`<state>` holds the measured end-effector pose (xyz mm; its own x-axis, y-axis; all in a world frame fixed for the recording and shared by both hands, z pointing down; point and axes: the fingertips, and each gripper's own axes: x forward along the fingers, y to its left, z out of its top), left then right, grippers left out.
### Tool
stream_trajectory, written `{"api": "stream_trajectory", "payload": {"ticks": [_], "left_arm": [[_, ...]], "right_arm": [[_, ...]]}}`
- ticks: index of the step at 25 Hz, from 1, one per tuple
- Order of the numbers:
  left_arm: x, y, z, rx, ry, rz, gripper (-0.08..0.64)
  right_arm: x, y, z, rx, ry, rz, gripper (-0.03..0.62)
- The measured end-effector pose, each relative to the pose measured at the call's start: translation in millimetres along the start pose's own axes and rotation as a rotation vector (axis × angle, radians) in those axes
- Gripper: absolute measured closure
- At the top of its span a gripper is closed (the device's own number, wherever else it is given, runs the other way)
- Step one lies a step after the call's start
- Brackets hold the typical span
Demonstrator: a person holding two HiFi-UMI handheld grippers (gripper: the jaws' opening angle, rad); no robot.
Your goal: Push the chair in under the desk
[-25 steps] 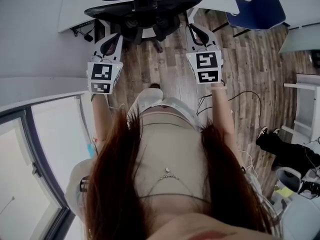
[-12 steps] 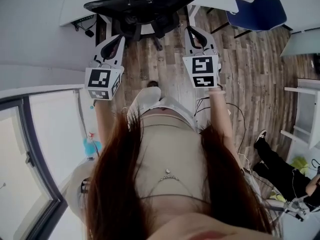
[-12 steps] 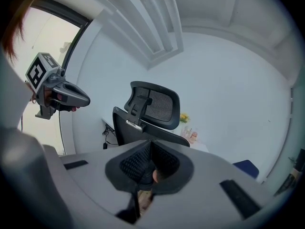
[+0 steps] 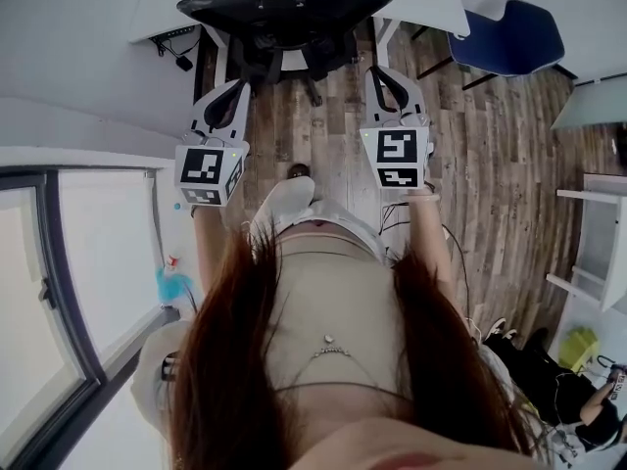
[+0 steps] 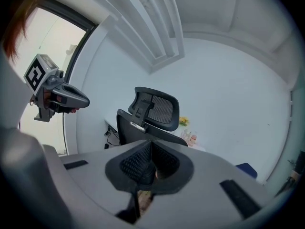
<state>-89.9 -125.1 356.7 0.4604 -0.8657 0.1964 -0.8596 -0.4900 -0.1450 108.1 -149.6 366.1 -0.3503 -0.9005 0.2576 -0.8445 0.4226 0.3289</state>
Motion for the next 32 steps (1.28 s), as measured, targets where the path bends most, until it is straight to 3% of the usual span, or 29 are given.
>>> {"api": "stream_trajectory", "payload": {"ticks": [10, 22, 32], "left_arm": [[-22, -11, 5, -0.005, -0.007, 0.035, 0.555], [-44, -37, 12, -0.016, -0.048, 0.025, 0.555], [-58, -33, 19, -0.163, -0.109, 0.048, 0.556]], "right_arm": [[-21, 1, 3, 0.017, -0.009, -0.021, 0.565], [-54, 0, 1, 0.004, -0.032, -0.061, 0.568], [-62, -1, 2, 0.017, -0.049, -0.078, 0.568]]}}
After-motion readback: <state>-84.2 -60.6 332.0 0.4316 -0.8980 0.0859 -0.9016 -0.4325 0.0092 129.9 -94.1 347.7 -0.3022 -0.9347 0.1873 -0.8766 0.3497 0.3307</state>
